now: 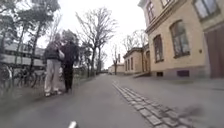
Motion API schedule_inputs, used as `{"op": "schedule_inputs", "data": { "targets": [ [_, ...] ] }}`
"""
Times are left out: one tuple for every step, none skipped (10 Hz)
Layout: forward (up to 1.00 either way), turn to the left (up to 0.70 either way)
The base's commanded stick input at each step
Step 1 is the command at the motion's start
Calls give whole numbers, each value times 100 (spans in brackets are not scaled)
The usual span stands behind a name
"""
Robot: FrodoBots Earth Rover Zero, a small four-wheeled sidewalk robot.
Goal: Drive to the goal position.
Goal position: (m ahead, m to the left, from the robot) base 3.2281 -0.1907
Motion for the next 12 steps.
{"op": "schedule_inputs", "data": {
  "targets": [
    [100,1],
    [100,1],
    [100,1],
    [100,1],
    [100,1],
    [100,1],
    [100,1],
    [100,1],
    [100,1],
    [100,1],
    [100,1],
    [100,1]
  ]
}}
